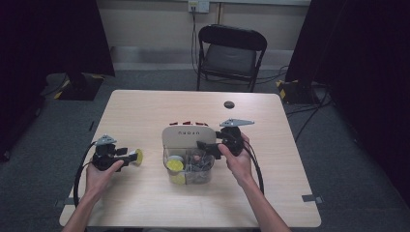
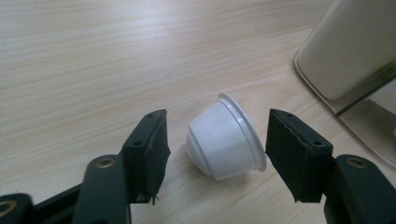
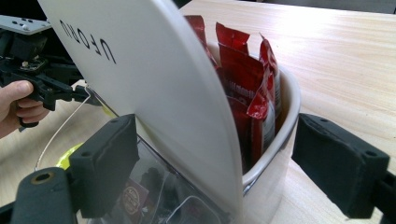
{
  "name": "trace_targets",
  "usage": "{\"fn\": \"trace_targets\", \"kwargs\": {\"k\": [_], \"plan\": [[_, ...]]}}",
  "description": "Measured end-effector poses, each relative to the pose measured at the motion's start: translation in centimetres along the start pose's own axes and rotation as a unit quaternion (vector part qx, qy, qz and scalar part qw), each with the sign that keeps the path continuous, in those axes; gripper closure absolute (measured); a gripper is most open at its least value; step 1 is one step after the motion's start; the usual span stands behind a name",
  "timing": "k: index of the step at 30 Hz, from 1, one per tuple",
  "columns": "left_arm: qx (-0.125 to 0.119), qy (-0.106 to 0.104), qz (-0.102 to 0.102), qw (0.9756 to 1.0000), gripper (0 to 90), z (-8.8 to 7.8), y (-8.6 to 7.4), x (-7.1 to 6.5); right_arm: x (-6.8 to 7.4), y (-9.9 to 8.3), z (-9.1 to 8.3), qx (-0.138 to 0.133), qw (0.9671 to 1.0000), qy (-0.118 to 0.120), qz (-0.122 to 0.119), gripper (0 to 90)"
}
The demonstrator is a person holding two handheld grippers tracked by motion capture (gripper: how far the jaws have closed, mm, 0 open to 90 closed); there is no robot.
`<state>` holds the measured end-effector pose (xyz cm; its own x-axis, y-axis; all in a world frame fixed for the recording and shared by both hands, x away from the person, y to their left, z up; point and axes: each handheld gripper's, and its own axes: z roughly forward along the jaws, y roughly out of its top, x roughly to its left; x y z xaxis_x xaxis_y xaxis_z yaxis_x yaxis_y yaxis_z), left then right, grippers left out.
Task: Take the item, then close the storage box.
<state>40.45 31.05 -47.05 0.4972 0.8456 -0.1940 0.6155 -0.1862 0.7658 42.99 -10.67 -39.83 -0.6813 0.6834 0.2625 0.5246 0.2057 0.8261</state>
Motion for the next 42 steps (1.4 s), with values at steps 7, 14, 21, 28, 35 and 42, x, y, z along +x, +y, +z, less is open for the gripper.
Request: {"fn": "trace_targets", "kwargs": {"k": [7, 14, 21, 28, 35, 42], "plan": [[-0.007, 0.017, -0.006, 0.9998, 27.7, -1.2, -0.2, 0.1, 0.0, 0.1, 0.0, 0.002, 1.0, 0.001, 0.0, 13.1], [-0.001, 0.061, -0.019, 0.998, 24.0, -2.3, -2.0, 1.4, 0.0, 0.2, 0.2, 0.0, 1.0, 0.003, 0.001, 11.9], [0.032, 0.093, -0.007, 0.9952, 19.1, -1.3, -3.9, 2.0, 0.3, 0.5, -0.3, -0.009, 1.0, -0.004, -0.001, 14.1], [0.018, 0.121, 0.014, 0.9923, 15.2, -0.9, -4.7, 1.1, 0.5, 0.9, -0.7, -0.007, 0.9999, -0.002, -0.007, 14.3], [0.019, 0.126, 0.011, 0.9917, 14.8, -1.0, -4.7, 1.0, 0.6, 1.1, -1.0, -0.01, 0.9999, 0.002, -0.009, 14.2], [0.02, 0.125, 0.013, 0.9918, 13.5, -0.9, -4.6, 1.1, 0.8, 1.0, -1.0, -0.011, 0.9999, -0.002, -0.011, 14.1]]}}
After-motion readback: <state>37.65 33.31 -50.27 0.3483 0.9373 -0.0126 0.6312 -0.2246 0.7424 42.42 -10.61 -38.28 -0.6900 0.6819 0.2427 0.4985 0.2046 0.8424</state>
